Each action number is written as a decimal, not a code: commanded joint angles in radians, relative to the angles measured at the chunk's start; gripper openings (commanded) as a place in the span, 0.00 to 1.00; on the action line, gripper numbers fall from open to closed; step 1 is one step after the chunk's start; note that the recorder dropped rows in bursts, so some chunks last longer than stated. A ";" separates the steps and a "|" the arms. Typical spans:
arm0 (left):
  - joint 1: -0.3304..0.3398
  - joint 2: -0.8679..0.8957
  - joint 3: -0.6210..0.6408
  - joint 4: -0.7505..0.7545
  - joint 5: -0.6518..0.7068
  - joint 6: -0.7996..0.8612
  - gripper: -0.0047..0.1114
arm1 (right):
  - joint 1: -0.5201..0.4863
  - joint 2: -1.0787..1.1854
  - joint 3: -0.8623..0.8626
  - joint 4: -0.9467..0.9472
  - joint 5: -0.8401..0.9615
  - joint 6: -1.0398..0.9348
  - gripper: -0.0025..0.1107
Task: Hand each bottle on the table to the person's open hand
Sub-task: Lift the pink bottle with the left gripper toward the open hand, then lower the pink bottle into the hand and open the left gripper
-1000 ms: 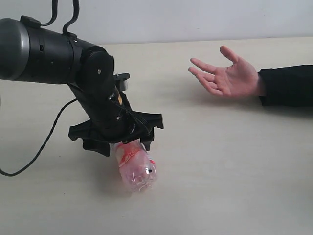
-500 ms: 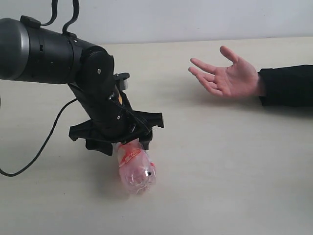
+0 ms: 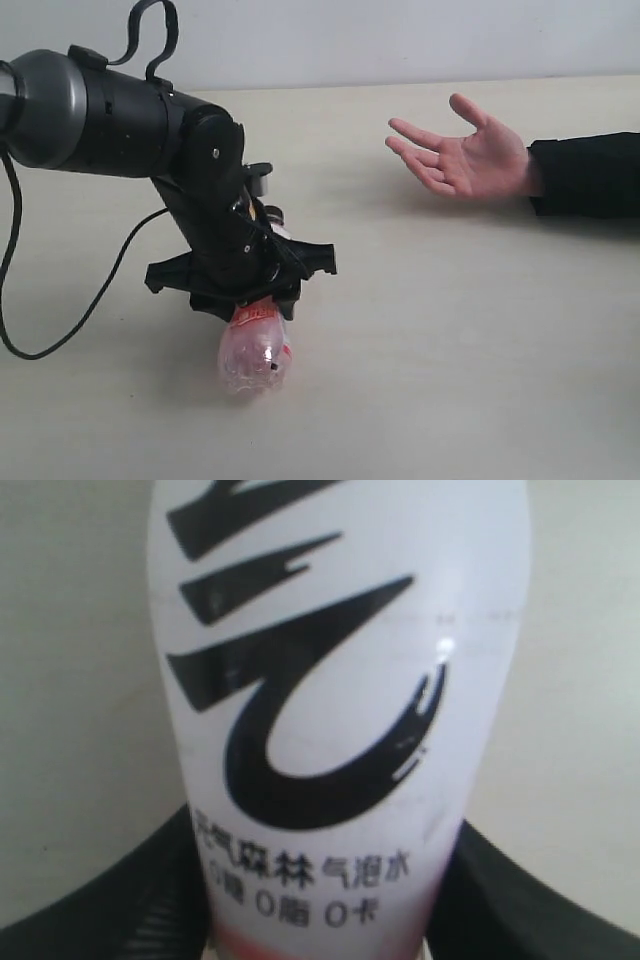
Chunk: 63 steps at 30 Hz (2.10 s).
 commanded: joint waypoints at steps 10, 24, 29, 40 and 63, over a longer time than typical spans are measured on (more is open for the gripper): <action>-0.024 -0.147 -0.308 -0.004 0.057 0.146 0.04 | 0.000 -0.004 0.005 -0.007 -0.004 -0.001 0.02; -0.066 0.035 -0.467 0.062 -0.056 0.111 0.04 | 0.000 -0.004 0.005 -0.007 -0.004 -0.001 0.02; -0.088 0.100 -0.548 0.062 -0.047 0.092 0.04 | 0.000 -0.004 0.005 -0.007 -0.004 -0.001 0.02; -0.147 0.266 -0.768 0.067 -0.057 0.013 0.04 | 0.000 -0.004 0.005 -0.007 -0.004 -0.001 0.02; -0.183 0.472 -0.941 0.055 -0.133 -0.197 0.04 | 0.000 -0.004 0.005 -0.007 -0.004 -0.001 0.02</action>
